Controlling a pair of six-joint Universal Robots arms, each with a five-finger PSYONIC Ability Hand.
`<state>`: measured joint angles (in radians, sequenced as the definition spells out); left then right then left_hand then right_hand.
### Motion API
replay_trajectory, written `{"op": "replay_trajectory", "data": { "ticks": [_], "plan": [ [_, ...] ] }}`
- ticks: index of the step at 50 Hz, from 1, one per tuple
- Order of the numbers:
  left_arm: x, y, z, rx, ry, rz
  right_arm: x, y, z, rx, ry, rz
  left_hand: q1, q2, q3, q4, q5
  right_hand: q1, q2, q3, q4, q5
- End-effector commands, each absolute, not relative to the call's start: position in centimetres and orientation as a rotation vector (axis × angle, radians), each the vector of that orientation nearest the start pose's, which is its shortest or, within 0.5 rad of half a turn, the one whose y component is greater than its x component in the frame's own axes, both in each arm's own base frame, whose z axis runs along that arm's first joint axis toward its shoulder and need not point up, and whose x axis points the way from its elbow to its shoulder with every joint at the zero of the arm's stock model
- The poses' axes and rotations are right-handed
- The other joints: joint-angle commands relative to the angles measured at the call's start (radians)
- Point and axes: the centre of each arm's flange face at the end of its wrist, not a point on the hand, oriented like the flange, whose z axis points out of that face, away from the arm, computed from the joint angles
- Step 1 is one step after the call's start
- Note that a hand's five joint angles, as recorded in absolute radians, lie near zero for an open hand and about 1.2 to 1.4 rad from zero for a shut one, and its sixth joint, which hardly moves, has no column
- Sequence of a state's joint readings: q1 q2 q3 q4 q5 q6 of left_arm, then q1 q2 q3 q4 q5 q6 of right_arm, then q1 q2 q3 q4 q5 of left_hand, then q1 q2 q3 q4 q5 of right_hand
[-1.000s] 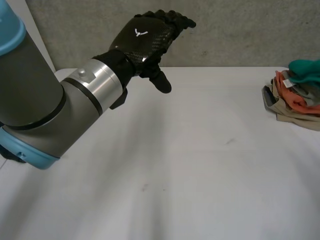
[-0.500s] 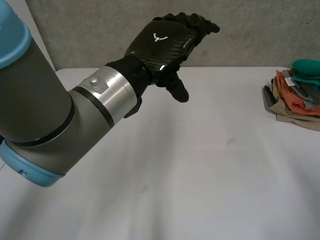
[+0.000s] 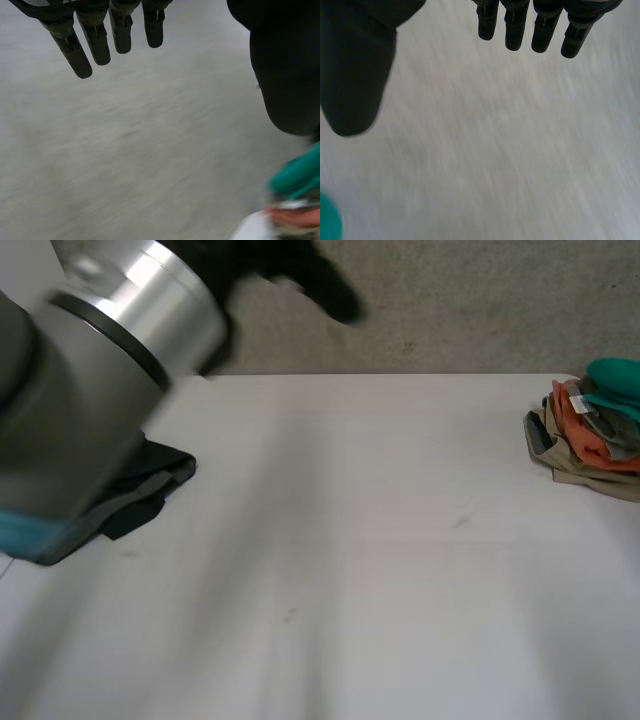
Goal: Fold the laundry.
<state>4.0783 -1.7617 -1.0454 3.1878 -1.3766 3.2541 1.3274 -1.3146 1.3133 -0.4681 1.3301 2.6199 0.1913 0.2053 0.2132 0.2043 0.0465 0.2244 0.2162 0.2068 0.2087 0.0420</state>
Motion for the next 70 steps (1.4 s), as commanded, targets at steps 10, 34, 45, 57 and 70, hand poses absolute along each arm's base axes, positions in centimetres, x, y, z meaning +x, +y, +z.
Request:
{"op": "replay_trajectory", "data": {
  "ticks": [10, 34, 45, 57, 70],
  "plan": [
    [-14.5, -37.9, 24.6, -1.004, -2.608, 2.157, 22.4, -31.4, 22.9, 1.2, -1.747, 2.293, -0.017, -0.031, -0.039, -0.03, -0.047, -0.05, -0.042, -0.032, -0.034, -0.042],
    [-9.4, -46.1, 12.8, -1.056, -2.501, 2.167, 21.8, -30.2, 18.2, 1.296, -1.861, 2.113, 1.205, 1.191, 1.183, 1.192, 1.175, -0.05, -0.042, -0.032, -0.034, -0.042],
    [-17.6, -40.2, 23.9, -0.725, -2.113, 2.273, 21.8, -30.0, 18.3, 1.29, -1.857, 2.116, 1.205, 1.191, 1.183, 1.192, 1.175, -0.05, -0.042, -0.032, -0.034, -0.042],
    [-32.3, -28.9, 25.4, -0.836, -1.792, 2.034, 21.4, -30.3, 18.6, 1.24, -1.862, 2.104, 1.205, 1.191, 1.183, 1.192, 1.175, -0.05, -0.042, -0.032, -0.034, -0.042],
    [-40.4, -23.3, 20.3, -0.87, -1.775, 1.84, 19.8, -31.5, 19.2, 1.044, -1.891, 2.023, 0.21, 0.196, 0.188, 0.197, 0.18, -0.05, -0.042, -0.032, -0.034, -0.042]
  ]
}}
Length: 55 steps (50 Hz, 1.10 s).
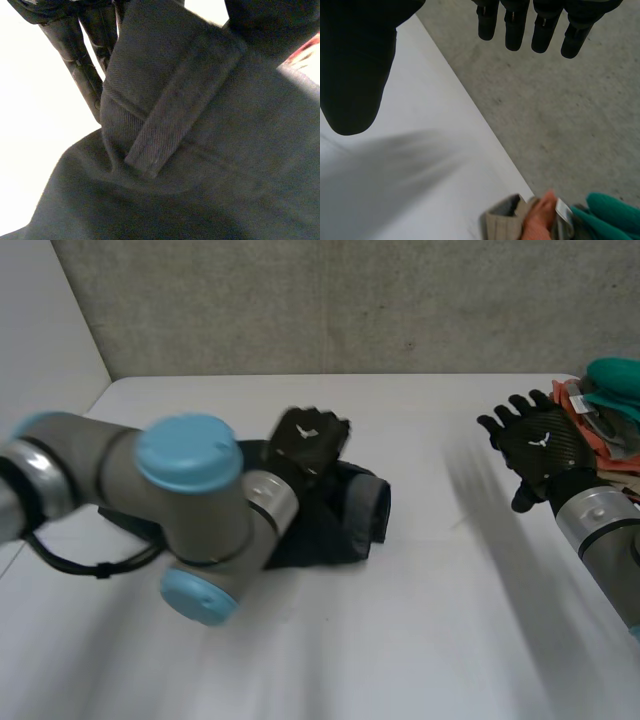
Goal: Fold the laundry.
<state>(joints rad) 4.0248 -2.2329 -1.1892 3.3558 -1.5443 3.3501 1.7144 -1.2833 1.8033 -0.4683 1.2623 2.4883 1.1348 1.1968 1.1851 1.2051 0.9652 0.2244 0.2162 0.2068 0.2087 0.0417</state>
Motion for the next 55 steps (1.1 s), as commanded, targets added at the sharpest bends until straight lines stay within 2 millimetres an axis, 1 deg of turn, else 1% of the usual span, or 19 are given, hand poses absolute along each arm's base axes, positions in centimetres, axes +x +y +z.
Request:
{"op": "replay_trajectory", "data": {
  "ticks": [1, 2, 5, 9, 13, 14, 21, 27, 33, 36, 39, 41, 44, 45, 48, 51, 52, 53, 55],
  "plan": [
    [-40.3, -23.2, 21.3, 1.14, 2.336, -2.475, 19.8, -31.4, 19.2, -1.171, 2.134, -2.266, -0.96, -1.022, -1.011, -1.031, -0.965, -0.05, -0.042, -0.032, -0.034, -0.042],
    [-39.9, -22.9, 23.0, 1.118, 2.308, -2.522, 19.8, -31.2, 19.2, -1.169, 2.152, -2.251, -0.93, -0.992, -0.981, -1.001, -0.935, -0.05, -0.042, -0.032, -0.034, -0.042],
    [-38.9, -22.7, 24.7, 1.088, 2.279, -2.553, 19.9, -30.7, 19.5, -1.17, 2.172, -2.221, -0.924, -0.986, -0.975, -0.995, -0.929, -0.05, -0.042, -0.032, -0.034, -0.042],
    [-35.5, -23.8, 27.0, 0.969, 2.233, -2.565, 20.5, -29.2, 20.3, -1.135, 2.189, -2.138, -0.918, -0.98, -0.969, -0.989, -0.923, -0.05, -0.042, -0.032, -0.034, -0.042],
    [-30.5, -26.3, 27.8, 0.82, 2.178, -2.497, 23.5, -25.6, 22.1, -1.088, 2.122, -1.974, -0.907, -0.969, -0.957, -0.977, -0.912, -0.05, -0.042, -0.032, -0.034, -0.042],
    [-28.5, -27.5, 27.4, 0.79, 2.161, -2.443, 24.0, -25.0, 22.4, -1.088, 2.115, -1.94, -0.901, -0.963, -0.951, -0.971, -0.906, -0.05, -0.042, -0.032, -0.034, -0.042],
    [-23.0, -31.3, 24.2, 0.908, 2.11, -2.215, 27.6, -20.3, 23.0, -1.152, 2.067, -1.675, -0.874, -0.936, -0.925, -0.945, -0.879, -0.05, -0.042, -0.032, -0.034, -0.042],
    [-18.3, -35.2, 18.2, 1.014, 2.162, -1.946, 32.4, -18.1, 20.3, -1.282, 1.953, -1.568, -0.871, -0.933, -0.922, -0.942, -0.876, -0.05, -0.042, -0.032, -0.034, -0.042],
    [-17.6, -36.5, 14.5, 1.109, 2.196, -1.826, 36.3, -19.2, 17.3, -1.301, 1.855, -1.678, -0.854, -0.916, -0.904, -0.924, -0.859, -0.05, -0.042, -0.032, -0.034, -0.042],
    [-17.6, -36.8, 13.7, 1.115, 2.212, -1.812, 37.3, -20.5, 15.7, -1.278, 1.84, -1.753, -0.608, -0.67, -0.658, -0.678, -0.613, -0.049, -0.04, -0.031, -0.033, -0.04],
    [-17.7, -37.0, 13.6, 1.113, 2.216, -1.814, 38.5, -21.8, 14.0, -1.29, 1.808, -1.845, -0.185, -0.247, -0.236, -0.256, -0.19, 0.194, 0.202, 0.212, 0.21, 0.202],
    [-18.3, -36.6, 13.6, 1.134, 2.219, -1.819, 39.0, -22.5, 13.0, -1.329, 1.792, -1.906, 0.16, 0.098, 0.109, 0.089, 0.155, 0.528, 0.536, 0.545, 0.543, 0.536],
    [-19.2, -35.9, 13.9, 1.164, 2.215, -1.833, 39.2, -23.0, 12.6, -1.375, 1.784, -1.96, 0.261, 0.199, 0.211, 0.191, 0.256, 0.989, 0.997, 1.007, 1.005, 0.997],
    [-20.0, -35.3, 14.6, 1.178, 2.203, -1.856, 39.0, -23.3, 12.9, -1.387, 1.785, -1.992, 0.261, 0.199, 0.211, 0.191, 0.256, 1.17, 1.178, 1.188, 1.186, 1.178],
    [-20.9, -34.3, 17.1, 1.161, 2.167, -1.928, 38.5, -23.7, 13.6, -1.383, 1.807, -2.018, 0.261, 0.199, 0.211, 0.191, 0.256, 1.172, 1.18, 1.189, 1.188, 1.18],
    [-21.6, -32.4, 20.3, 1.098, 2.164, -2.015, 37.7, -23.4, 16.4, -1.334, 1.792, -2.073, 0.261, 0.199, 0.211, 0.191, 0.256, 1.172, 1.18, 1.189, 1.188, 1.18],
    [-21.7, -31.9, 21.4, 1.078, 2.154, -2.045, 36.9, -23.5, 18.8, -1.302, 1.774, -2.126, 0.261, 0.199, 0.211, 0.191, 0.256, 1.172, 1.18, 1.189, 1.188, 1.18],
    [-22.1, -30.8, 23.5, 1.042, 2.133, -2.111, 36.2, -23.7, 20.2, -1.28, 1.767, -2.159, 0.261, 0.199, 0.211, 0.191, 0.256, 1.172, 1.18, 1.189, 1.188, 1.18],
    [-22.4, -29.5, 25.7, 1.003, 2.116, -2.178, 34.4, -24.5, 22.8, -1.237, 1.782, -2.225, 0.261, 0.199, 0.211, 0.191, 0.256, 1.172, 1.18, 1.189, 1.188, 1.18]
  ]
}}
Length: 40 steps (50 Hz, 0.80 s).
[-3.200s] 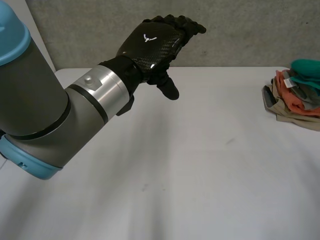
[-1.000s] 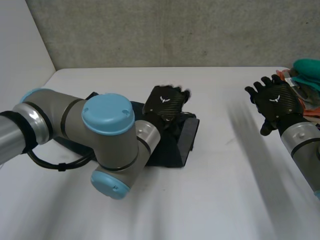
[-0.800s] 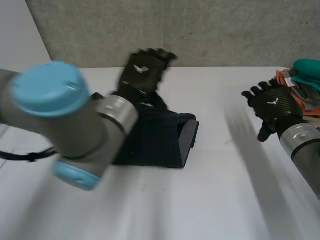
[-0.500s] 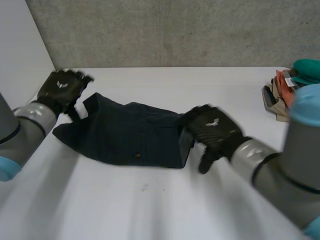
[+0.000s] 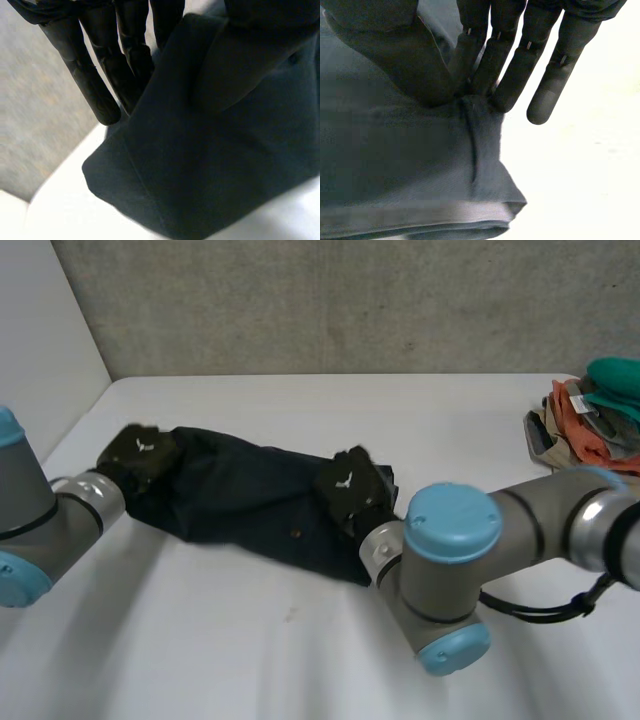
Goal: Fold the laundry.
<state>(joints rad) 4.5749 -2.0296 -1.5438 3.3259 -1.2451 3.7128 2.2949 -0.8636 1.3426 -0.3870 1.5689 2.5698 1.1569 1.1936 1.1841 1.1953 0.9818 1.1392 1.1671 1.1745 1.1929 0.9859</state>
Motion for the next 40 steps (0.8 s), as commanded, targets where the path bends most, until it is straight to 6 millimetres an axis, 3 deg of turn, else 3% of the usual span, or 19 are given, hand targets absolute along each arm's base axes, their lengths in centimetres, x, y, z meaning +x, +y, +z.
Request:
{"op": "replay_trajectory", "data": {
  "ticks": [1, 2, 6, 12, 14, 16, 18, 20, 21, 23, 27, 28, 31, 34, 40],
  "plan": [
    [-22.6, -28.8, 26.7, 0.986, 2.11, -2.215, 32.4, -25.4, 25.3, -1.193, 1.811, -2.277, 0.239, 0.203, 0.212, 0.201, 0.24, 0.257, 0.229, 0.222, 0.203, 0.236],
    [-22.8, -27.3, 28.7, 0.944, 2.108, -2.282, 31.4, -25.7, 26.5, -1.171, 1.827, -2.297, 0.239, 0.203, 0.212, 0.201, 0.24, 0.257, 0.229, 0.222, 0.203, 0.236],
    [-22.7, -24.4, 32.2, 0.845, 2.134, -2.415, 28.5, -26.1, 30.7, -1.137, 1.865, -2.322, 0.239, 0.203, 0.212, 0.201, 0.24, 0.257, 0.229, 0.222, 0.203, 0.236],
    [-23.0, -23.0, 32.4, 0.771, 2.281, -2.451, 27.7, -26.6, 31.5, -1.16, 1.894, -2.241, 0.239, 0.203, 0.212, 0.201, 0.24, 0.257, 0.229, 0.222, 0.203, 0.236],
    [-23.7, -23.1, 31.5, 0.777, 2.344, -2.425, 27.6, -27.1, 31.4, -1.146, 1.896, -2.235, 0.239, 0.203, 0.212, 0.201, 0.24, 0.257, 0.229, 0.222, 0.203, 0.236],
    [-24.3, -23.7, 30.1, 0.795, 2.4, -2.372, 27.7, -27.8, 30.3, -1.144, 1.928, -2.198, 0.239, 0.203, 0.212, 0.201, 0.24, 0.257, 0.229, 0.222, 0.203, 0.236],
    [-24.7, -25.1, 27.9, 0.786, 2.476, -2.275, 28.2, -28.9, 27.8, -1.143, 2.003, -2.114, 0.239, 0.203, 0.212, 0.201, 0.24, 0.215, 0.187, 0.179, 0.161, 0.193],
    [-24.8, -26.1, 27.0, 0.759, 2.495, -2.233, 28.7, -29.2, 26.1, -1.139, 2.042, -2.047, 0.239, 0.203, 0.212, 0.201, 0.24, -0.198, -0.226, -0.233, -0.252, -0.219],
    [-24.8, -26.9, 26.4, 0.725, 2.498, -2.204, 28.7, -29.2, 24.9, -1.106, 2.082, -1.99, 0.239, 0.203, 0.212, 0.201, 0.24, -0.546, -0.574, -0.581, -0.599, -0.567],
    [-24.7, -27.5, 26.2, 0.686, 2.486, -2.189, 28.6, -28.9, 24.2, -1.047, 2.117, -1.936, 0.239, 0.203, 0.212, 0.201, 0.24, -0.786, -0.814, -0.821, -0.84, -0.807],
    [-24.6, -28.1, 26.6, 0.634, 2.443, -2.193, 28.6, -26.5, 22.1, -0.966, 2.2, -1.753, 0.239, 0.203, 0.212, 0.201, 0.24, -0.772, -0.8, -0.808, -0.826, -0.794],
    [-24.6, -28.1, 26.7, 0.632, 2.441, -2.197, 28.9, -25.0, 21.7, -0.959, 2.216, -1.678, 0.239, 0.203, 0.212, 0.201, 0.24, -0.764, -0.792, -0.799, -0.817, -0.785],
    [-24.6, -28.2, 26.9, 0.627, 2.436, -2.205, 28.8, -22.7, 21.8, -0.946, 2.23, -1.589, 0.239, 0.203, 0.212, 0.201, 0.24, -0.752, -0.78, -0.787, -0.806, -0.773],
    [-24.6, -28.2, 27.1, 0.627, 2.426, -2.215, 28.5, -20.0, 20.6, -0.966, 2.267, -1.437, 0.239, 0.203, 0.212, 0.201, 0.24, -0.758, -0.786, -0.793, -0.811, -0.779],
    [-24.7, -28.4, 27.2, 0.626, 2.411, -2.232, 30.4, -17.0, 17.5, -1.079, 2.189, -1.374, 0.239, 0.203, 0.212, 0.201, 0.24, -0.752, -0.78, -0.787, -0.806, -0.773]
  ]
}}
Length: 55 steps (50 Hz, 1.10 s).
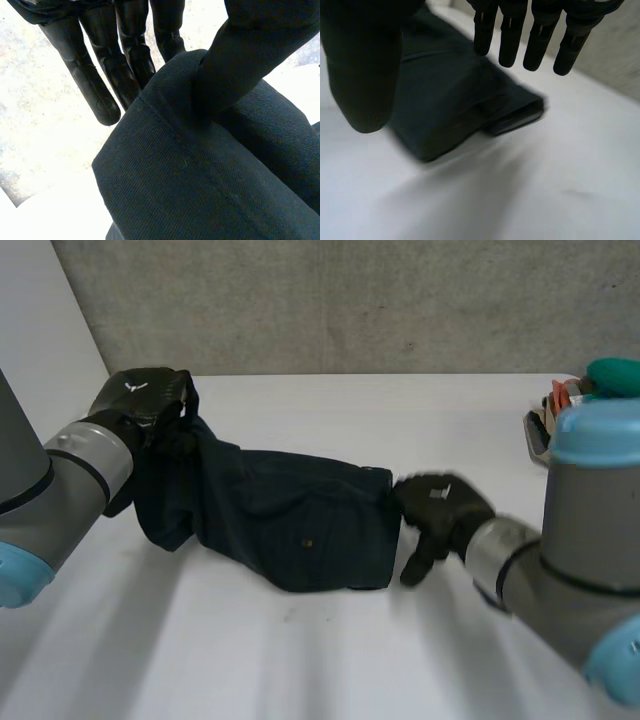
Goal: Fold the laundry.
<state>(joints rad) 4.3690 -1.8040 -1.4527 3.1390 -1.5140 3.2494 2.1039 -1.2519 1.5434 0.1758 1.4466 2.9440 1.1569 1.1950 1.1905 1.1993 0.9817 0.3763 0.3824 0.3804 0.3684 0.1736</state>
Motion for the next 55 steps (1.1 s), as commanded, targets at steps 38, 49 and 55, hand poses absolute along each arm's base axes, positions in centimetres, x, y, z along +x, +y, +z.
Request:
{"op": "replay_trajectory", "data": {
  "ticks": [38, 49, 55],
  "plan": [
    [-24.8, -30.6, 25.7, 0.599, 2.405, -2.225, 38.6, -24.6, 12.0, -1.258, 1.939, -1.865, 0.239, 0.201, 0.206, 0.197, 0.24, 0.252, 0.246, 0.248, 0.26, 0.28],
    [-24.8, -30.6, 25.6, 0.6, 2.407, -2.223, 39.3, -26.0, 9.9, -1.302, 1.938, -1.886, 0.239, 0.201, 0.206, 0.197, 0.24, 0.284, 0.278, 0.28, 0.292, 0.312],
    [-24.8, -30.6, 25.8, 0.601, 2.403, -2.229, 39.2, -27.1, 10.2, -1.329, 1.913, -1.957, 0.239, 0.201, 0.206, 0.197, 0.24, 0.641, 0.635, 0.637, 0.649, 0.669]
  ]
}}
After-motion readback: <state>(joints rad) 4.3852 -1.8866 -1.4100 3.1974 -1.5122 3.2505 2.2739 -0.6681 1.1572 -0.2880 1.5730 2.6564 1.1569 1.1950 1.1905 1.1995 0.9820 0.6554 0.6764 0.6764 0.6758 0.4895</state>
